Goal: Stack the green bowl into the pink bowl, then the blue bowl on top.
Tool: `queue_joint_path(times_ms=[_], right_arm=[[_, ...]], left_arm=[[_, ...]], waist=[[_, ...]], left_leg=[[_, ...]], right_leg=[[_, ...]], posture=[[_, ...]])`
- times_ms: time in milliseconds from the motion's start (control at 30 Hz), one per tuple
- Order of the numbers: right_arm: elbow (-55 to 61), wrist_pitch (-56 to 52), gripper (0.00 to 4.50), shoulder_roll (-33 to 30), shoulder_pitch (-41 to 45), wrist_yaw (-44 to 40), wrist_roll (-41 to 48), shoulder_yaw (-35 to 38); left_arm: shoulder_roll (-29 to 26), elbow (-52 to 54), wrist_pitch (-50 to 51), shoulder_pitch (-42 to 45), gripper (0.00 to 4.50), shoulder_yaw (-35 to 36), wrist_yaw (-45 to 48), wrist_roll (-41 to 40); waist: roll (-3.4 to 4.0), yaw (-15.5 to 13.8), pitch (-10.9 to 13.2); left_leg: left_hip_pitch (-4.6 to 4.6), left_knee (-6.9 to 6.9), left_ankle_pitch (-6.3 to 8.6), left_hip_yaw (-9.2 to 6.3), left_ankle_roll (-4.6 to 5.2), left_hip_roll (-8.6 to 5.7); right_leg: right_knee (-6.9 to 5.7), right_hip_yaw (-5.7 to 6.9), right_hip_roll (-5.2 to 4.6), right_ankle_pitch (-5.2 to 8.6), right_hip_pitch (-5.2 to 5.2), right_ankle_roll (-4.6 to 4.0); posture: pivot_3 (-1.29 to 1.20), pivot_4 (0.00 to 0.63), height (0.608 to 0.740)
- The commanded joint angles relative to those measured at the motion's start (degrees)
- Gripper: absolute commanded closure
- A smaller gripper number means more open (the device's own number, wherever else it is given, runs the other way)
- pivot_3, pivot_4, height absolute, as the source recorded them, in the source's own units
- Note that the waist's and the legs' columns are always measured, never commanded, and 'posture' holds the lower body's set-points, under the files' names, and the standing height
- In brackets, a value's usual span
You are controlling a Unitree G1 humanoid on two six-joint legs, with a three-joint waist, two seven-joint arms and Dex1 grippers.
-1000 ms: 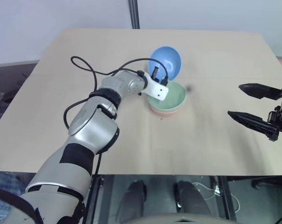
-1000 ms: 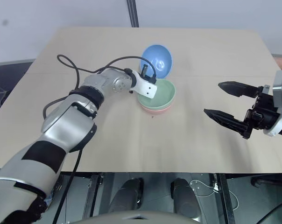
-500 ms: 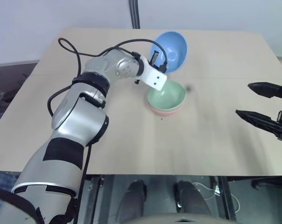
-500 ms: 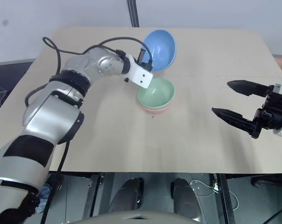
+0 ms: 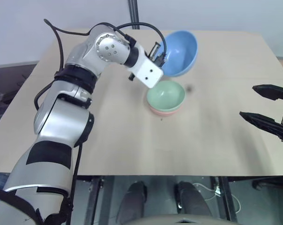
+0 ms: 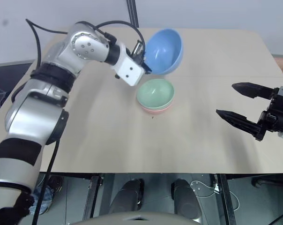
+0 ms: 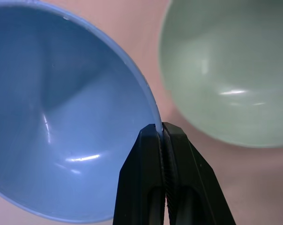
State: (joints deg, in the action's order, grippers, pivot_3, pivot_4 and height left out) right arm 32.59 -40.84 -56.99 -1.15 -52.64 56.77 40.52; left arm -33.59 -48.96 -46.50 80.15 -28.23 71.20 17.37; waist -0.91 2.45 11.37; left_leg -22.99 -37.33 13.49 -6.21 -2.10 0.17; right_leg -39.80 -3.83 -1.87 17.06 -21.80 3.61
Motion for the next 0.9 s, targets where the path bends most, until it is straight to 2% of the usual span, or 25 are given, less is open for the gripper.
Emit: queue_joint_path(times_ms=[33, 200, 300, 400, 433, 467, 500, 533, 733, 900], right_arm=[[0.5, 1.0, 0.00, -0.3, 0.0, -0.3, 0.2, 2.2], [0.1, 1.4, 0.00, -0.1, 0.1, -0.5, -0.3, 1.6], [0.0, 1.6, 0.00, 0.0, 0.4, -0.5, -0.3, 1.2], [-0.3, 1.8, 0.00, -0.1, 0.5, -0.6, -0.4, 1.0], [-0.3, 1.8, 0.00, -0.1, 0.5, -0.7, -0.4, 0.9], [-0.3, 1.9, 0.00, -0.1, 0.5, -0.7, -0.4, 0.9], [-0.3, 1.9, 0.00, -0.1, 0.5, -0.7, -0.4, 0.9], [-0.3, 1.9, 0.00, -0.1, 0.5, -0.7, -0.4, 0.8], [0.4, 2.1, 0.00, 0.4, -1.3, -0.9, -0.9, 1.6], [-0.5, 3.2, 0.00, 0.3, -4.0, -2.1, -4.7, 0.8]], left_arm=[[-4.2, 9.9, 3.0, -3.1, 4.47, 1.0, 10.6, -7.6], [-5.5, 20.2, 11.8, -7.4, 4.47, 2.4, 16.9, -13.5], [-6.2, 22.8, 14.6, -8.6, 4.47, 2.7, 18.3, -13.9], [-6.2, 22.6, 15.9, -8.5, 3.56, 3.0, 17.3, -12.6], [-6.1, 22.3, 15.6, -8.4, 3.10, 3.0, 16.7, -12.1], [-5.8, 21.6, 14.8, -8.2, 2.46, 3.2, 15.4, -11.4], [-5.3, 20.6, 14.6, -7.9, 2.17, 3.4, 13.8, -10.6], [-5.4, 19.9, 14.1, -7.9, 1.66, 3.3, 13.5, -10.1], [-7.5, 20.2, 16.3, -11.7, 1.66, 5.7, 14.1, -12.9], [-12.0, 28.0, 31.5, -22.3, 1.66, 12.9, 15.2, -22.4]], waist=[[0.01, 0.1, 0.0], [0.00, -0.3, 0.0], [0.01, -0.2, 0.0], [0.01, -0.1, 0.0], [0.01, -0.1, 0.0], [0.01, 0.0, 0.0], [0.01, 0.0, 0.0], [0.01, 0.0, 0.0], [0.01, 0.0, 0.0], [0.02, 0.0, 0.0]], left_leg=[[0.01, 0.00, 0.00, 0.00, 0.00, 0.01], [-0.01, -0.08, 0.00, -0.04, 0.00, 0.02], [-0.03, -0.12, 0.00, -0.04, 0.00, 0.01], [0.01, -0.11, 0.00, -0.06, 0.00, 0.02], [0.02, -0.11, 0.00, -0.06, 0.00, 0.03], [0.02, -0.11, 0.00, -0.05, 0.00, 0.02], [0.03, -0.11, 0.00, -0.04, 0.00, 0.03], [0.04, -0.11, 0.00, -0.03, 0.00, 0.02], [0.05, -0.07, 0.00, -0.02, 0.00, 0.04], [0.06, -0.06, 0.00, 0.00, 0.00, 0.06]], right_leg=[[0.00, -0.01, 0.01, 0.00, 0.00, 0.00], [-0.01, 0.02, 0.03, 0.00, 0.02, -0.01], [0.01, 0.04, 0.01, 0.00, 0.06, -0.01], [-0.01, 0.04, 0.04, 0.00, 0.06, 0.00], [-0.02, 0.04, 0.04, 0.00, 0.06, 0.00], [-0.02, 0.04, 0.04, 0.00, 0.06, -0.01], [-0.02, 0.03, 0.04, 0.00, 0.06, 0.00], [-0.02, 0.02, 0.04, 0.00, 0.06, 0.00], [-0.01, 0.00, 0.05, 0.00, 0.05, -0.01], [-0.01, -0.01, 0.05, 0.00, 0.05, -0.01]], posture=[[0.00, 0.150, 0.740], [0.00, 0.150, 0.740], [0.00, 0.150, 0.740], [0.00, 0.150, 0.740], [0.00, 0.150, 0.740], [0.00, 0.150, 0.740], [0.00, 0.150, 0.740], [0.00, 0.150, 0.740], [0.00, 0.150, 0.740], [0.00, 0.150, 0.740]])
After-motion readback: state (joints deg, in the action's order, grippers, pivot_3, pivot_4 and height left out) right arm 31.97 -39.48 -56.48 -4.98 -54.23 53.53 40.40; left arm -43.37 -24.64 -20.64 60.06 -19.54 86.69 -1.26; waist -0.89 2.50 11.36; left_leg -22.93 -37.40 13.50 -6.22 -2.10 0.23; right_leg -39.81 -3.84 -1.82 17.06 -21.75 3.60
